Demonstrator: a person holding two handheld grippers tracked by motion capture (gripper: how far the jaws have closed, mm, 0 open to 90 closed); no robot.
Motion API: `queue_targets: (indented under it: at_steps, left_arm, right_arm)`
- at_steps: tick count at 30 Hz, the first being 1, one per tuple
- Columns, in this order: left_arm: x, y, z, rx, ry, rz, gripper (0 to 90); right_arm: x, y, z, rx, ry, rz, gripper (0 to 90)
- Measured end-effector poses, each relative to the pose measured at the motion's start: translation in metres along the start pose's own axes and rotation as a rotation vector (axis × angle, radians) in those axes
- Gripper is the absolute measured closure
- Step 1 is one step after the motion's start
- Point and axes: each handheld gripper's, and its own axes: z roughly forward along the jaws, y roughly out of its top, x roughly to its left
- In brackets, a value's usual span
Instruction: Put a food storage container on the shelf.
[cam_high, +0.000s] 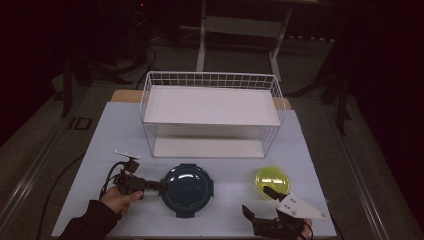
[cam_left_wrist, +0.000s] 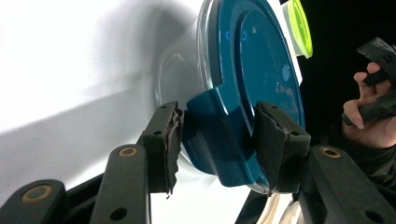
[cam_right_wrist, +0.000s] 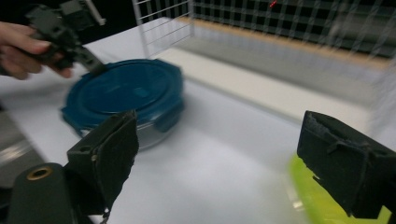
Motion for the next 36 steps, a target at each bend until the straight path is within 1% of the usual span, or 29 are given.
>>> queue_targets:
  at_steps: [1, 2, 3, 4, 5, 6, 8, 9, 11, 12, 13, 14, 17, 18, 19, 20, 21, 22, 23, 24, 25, 27, 28, 29, 30, 32, 33, 34, 36]
  left_arm:
    - [-0.001, 0.000, 0.000, -0.001, 0.000, 0.000, 51.9]
    - [-0.002, -0.001, -0.001, -0.006, 0.005, 0.010, 52.0]
    - [-0.002, -0.001, -0.001, -0.006, 0.005, 0.010, 52.1]
    - [-0.002, -0.002, -0.001, -0.009, 0.004, 0.012, 52.1]
    - [-0.003, -0.002, -0.001, -0.010, 0.006, 0.018, 52.2]
    - [-0.004, -0.003, -0.001, -0.016, 0.008, 0.030, 52.3]
    - [-0.006, -0.004, -0.001, -0.015, 0.012, 0.049, 52.3]
    - [-0.009, -0.004, 0.000, -0.020, 0.017, 0.069, 52.4]
    - [-0.011, -0.005, 0.000, -0.022, 0.019, 0.084, 52.5]
    - [-0.013, -0.006, 0.001, -0.030, 0.021, 0.096, 52.5]
    - [-0.015, -0.008, 0.002, -0.032, 0.021, 0.106, 52.8]
    - [-0.015, -0.008, 0.002, -0.032, 0.021, 0.106, 52.8]
    - [-0.018, -0.011, 0.002, -0.045, 0.026, 0.136, 52.8]
    - [-0.018, -0.011, 0.002, -0.045, 0.026, 0.136, 52.9]
    - [-0.019, -0.012, 0.002, -0.050, 0.026, 0.153, 52.9]
    - [-0.020, -0.014, 0.002, -0.049, 0.026, 0.160, 53.2]
    - [-0.021, -0.015, 0.002, -0.054, 0.025, 0.169, 53.2]
    - [-0.022, -0.015, 0.002, -0.050, 0.026, 0.191, 53.3]
    - [-0.023, -0.016, 0.001, -0.048, 0.024, 0.197, 53.8]
    - [-0.024, -0.017, 0.001, -0.053, 0.021, 0.220, 54.0]
    - [-0.024, -0.017, 0.001, -0.053, 0.021, 0.220, 53.9]
    - [-0.025, -0.019, 0.001, -0.054, 0.018, 0.236, 54.1]
    - [-0.025, -0.019, 0.001, -0.057, 0.017, 0.245, 54.1]
    - [-0.024, -0.020, 0.001, -0.057, 0.016, 0.248, 54.1]
    - [-0.024, -0.020, 0.001, -0.061, 0.013, 0.270, 54.1]
    - [-0.024, -0.020, 0.001, -0.061, 0.013, 0.270, 54.1]
    - [-0.025, -0.022, 0.000, -0.064, 0.009, 0.301, 54.1]
    - [-0.025, -0.022, 0.000, -0.062, 0.007, 0.310, 54.2]
    - [-0.024, -0.022, 0.000, -0.063, 0.001, 0.311, 54.6]
  right_arm:
    - [0.000, 0.000, 0.004, 0.020, 0.026, 0.022, 10.5]
    - [-0.001, 0.001, 0.010, 0.058, 0.071, 0.065, 10.4]
    - [-0.001, 0.001, 0.016, 0.082, 0.082, 0.085, 10.4]
    - [-0.001, 0.001, 0.016, 0.082, 0.082, 0.085, 10.4]
    - [-0.001, 0.001, 0.021, 0.099, 0.106, 0.103, 10.5]
    - [-0.001, 0.002, 0.031, 0.135, 0.154, 0.142, 10.5]
    - [-0.001, 0.003, 0.034, 0.145, 0.164, 0.149, 10.6]
    - [-0.004, 0.007, 0.044, 0.169, 0.201, 0.197, 13.0]
    - [-0.006, 0.009, 0.051, 0.180, 0.219, 0.213, 16.0]
    - [-0.006, 0.009, 0.051, 0.180, 0.219, 0.213, 16.0]
    - [-0.007, 0.009, 0.062, 0.207, 0.235, 0.233, 19.8]
    - [-0.007, 0.009, 0.062, 0.207, 0.235, 0.233, 19.8]
    - [-0.009, 0.006, 0.082, 0.268, 0.276, 0.289, 26.1]
    - [-0.009, 0.006, 0.082, 0.268, 0.276, 0.289, 26.1]
    - [-0.008, 0.005, 0.085, 0.276, 0.280, 0.304, 27.9]
    - [-0.008, 0.002, 0.094, 0.306, 0.296, 0.331, 29.7]
    - [-0.008, 0.002, 0.096, 0.309, 0.299, 0.343, 31.0]
    - [-0.007, 0.001, 0.098, 0.316, 0.302, 0.350, 32.9]
    - [-0.007, 0.001, 0.100, 0.321, 0.306, 0.351, 34.0]
    - [-0.007, 0.001, 0.102, 0.320, 0.310, 0.355, 36.5]
    - [-0.007, 0.001, 0.102, 0.320, 0.310, 0.355, 36.5]
    - [-0.007, 0.001, 0.102, 0.324, 0.319, 0.360, 37.5]
    - [-0.008, 0.001, 0.103, 0.325, 0.331, 0.376, 38.1]
    - [-0.008, 0.001, 0.103, 0.325, 0.331, 0.376, 38.1]
    - [-0.010, 0.000, 0.104, 0.326, 0.353, 0.392, 40.2]
    - [-0.010, 0.000, 0.105, 0.329, 0.365, 0.398, 40.2]
    - [-0.010, 0.000, 0.105, 0.329, 0.365, 0.398, 40.9]
    - [-0.011, -0.001, 0.106, 0.339, 0.401, 0.419, 44.3]
    - [-0.012, -0.003, 0.109, 0.345, 0.430, 0.445, 47.4]
